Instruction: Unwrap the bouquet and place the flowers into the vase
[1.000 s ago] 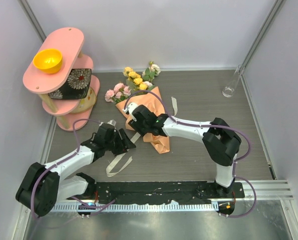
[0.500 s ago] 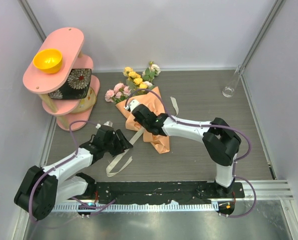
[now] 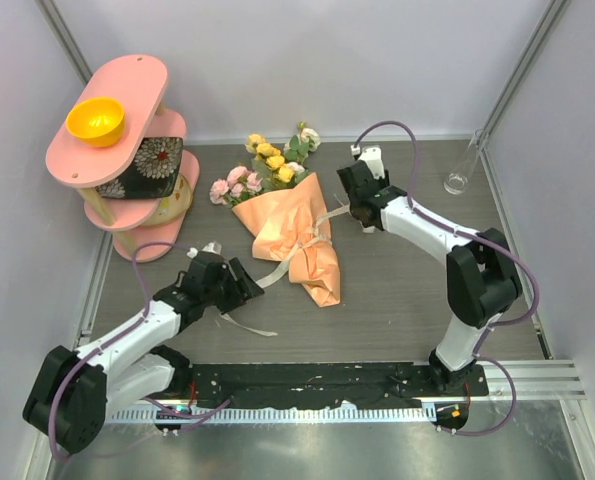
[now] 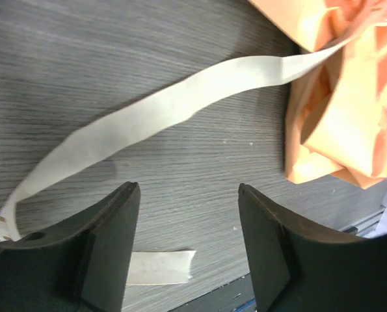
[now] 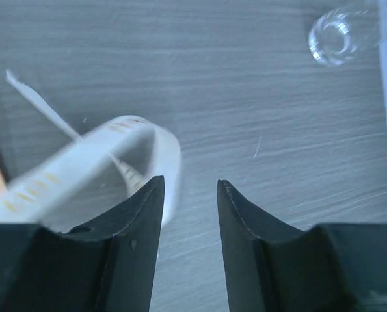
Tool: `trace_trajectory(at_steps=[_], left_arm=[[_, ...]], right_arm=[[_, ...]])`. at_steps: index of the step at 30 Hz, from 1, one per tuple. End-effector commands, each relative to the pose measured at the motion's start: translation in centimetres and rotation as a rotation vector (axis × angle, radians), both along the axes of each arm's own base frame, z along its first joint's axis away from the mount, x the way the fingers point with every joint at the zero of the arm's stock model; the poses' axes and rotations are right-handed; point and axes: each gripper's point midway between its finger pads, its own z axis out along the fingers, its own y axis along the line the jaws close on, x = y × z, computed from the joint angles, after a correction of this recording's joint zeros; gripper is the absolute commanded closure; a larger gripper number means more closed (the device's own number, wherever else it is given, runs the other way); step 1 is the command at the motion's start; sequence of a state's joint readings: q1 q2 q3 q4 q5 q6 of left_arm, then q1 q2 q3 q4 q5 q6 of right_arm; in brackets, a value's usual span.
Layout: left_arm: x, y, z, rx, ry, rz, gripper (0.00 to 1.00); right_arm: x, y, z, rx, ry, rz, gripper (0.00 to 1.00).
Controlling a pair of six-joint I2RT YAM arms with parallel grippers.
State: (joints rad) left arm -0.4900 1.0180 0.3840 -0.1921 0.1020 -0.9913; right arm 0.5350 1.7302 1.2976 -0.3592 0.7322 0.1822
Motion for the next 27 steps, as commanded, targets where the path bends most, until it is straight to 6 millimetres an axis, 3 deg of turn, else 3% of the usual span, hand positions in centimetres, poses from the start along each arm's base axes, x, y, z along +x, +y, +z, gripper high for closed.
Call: trace_trajectory(at_steps=[1,3,4,5,6,8,9,10,12,13,14,15,16,17,18,19,20,22,23,27], left_arm=[[1.3,-1.6,4.4,-0.076,-0.105,-0.048,0.31],[1.6,-2.7,6.5,-0.132,-0.144,-0.088,0.28],[2.0,-3.3,7.5,-0.158,-0.175,-0.113,0.28],[2.2,-3.9,8.1,-0.175,-0.193,-0.139,0.28],[2.2,-5.0,9.8,-0.221,-0.214,-0.192,0.29],[2.9,-5.9,10.0,-0.222,-0.216,-0.241,0.34],[3.5,-6.8,11.4,-0.240,-0.237,-0.273,0.36],[4.1,-7.4,10.2,-0.226,-0.195,-0.294,0.40],[5.8,-8.9,11.5,-0.211,-0.231,-0.361,0.43],[6.1,-9.4,11.1,-0.187,-0.209,-0.383,0.44],[6.8,-10.0,9.0,-0.136,-0.170,-0.428,0.44],[8.1,-10.9,10.5,-0.127,-0.201,-0.449,0.44],[8.0,-11.4,9.8,-0.095,-0.167,-0.472,0.43],[9.5,-12.3,9.3,-0.061,-0.172,-0.503,0.43],[9.6,-12.8,9.0,-0.040,-0.162,-0.520,0.43],[10.1,-12.5,8.0,0.014,-0.142,-0.510,0.44],[11.2,-12.9,8.7,0.043,-0.169,-0.510,0.45],[12.0,-12.3,6.8,0.180,-0.159,-0.509,0.51],[12.7,-12.5,7.4,0.209,-0.183,-0.512,0.53],[13.0,-13.2,6.2,0.296,-0.183,-0.572,0.55]], right_arm=[[-1.9,4.6,0.3,0.083,0.042,0.114,0.54],[-3.2,7.2,1.0,0.177,0.047,0.222,0.50],[-3.9,7.8,0.4,0.203,0.056,0.248,0.50],[-4.4,8.2,1.0,0.238,0.046,0.275,0.50],[-5.0,8.9,0.7,0.274,0.064,0.309,0.49],[-5.8,9.8,-0.2,0.318,0.087,0.368,0.50],[-6.6,11.1,-0.3,0.369,0.112,0.431,0.50],[-7.0,11.5,-0.9,0.393,0.124,0.455,0.51],[-7.7,12.3,-1.4,0.448,0.148,0.478,0.53],[-8.2,12.6,-1.8,0.473,0.160,0.485,0.53],[-8.5,12.7,-1.9,0.501,0.164,0.478,0.54],[-8.7,12.8,-2.0,0.518,0.165,0.479,0.55],[-9.2,13.0,-2.1,0.540,0.165,0.491,0.55],[-9.4,13.0,-2.1,0.557,0.163,0.493,0.57],[-9.6,13.2,-2.1,0.580,0.158,0.489,0.58],[-10.1,13.2,-2.4,0.593,0.171,0.496,0.59],[-10.3,13.1,-2.5,0.603,0.175,0.492,0.61],[-10.8,12.8,-2.9,0.627,0.179,0.480,0.65],[-11.1,12.9,-3.1,0.642,0.187,0.485,0.68],[-12.3,13.3,-3.7,0.702,0.214,0.506,0.73]])
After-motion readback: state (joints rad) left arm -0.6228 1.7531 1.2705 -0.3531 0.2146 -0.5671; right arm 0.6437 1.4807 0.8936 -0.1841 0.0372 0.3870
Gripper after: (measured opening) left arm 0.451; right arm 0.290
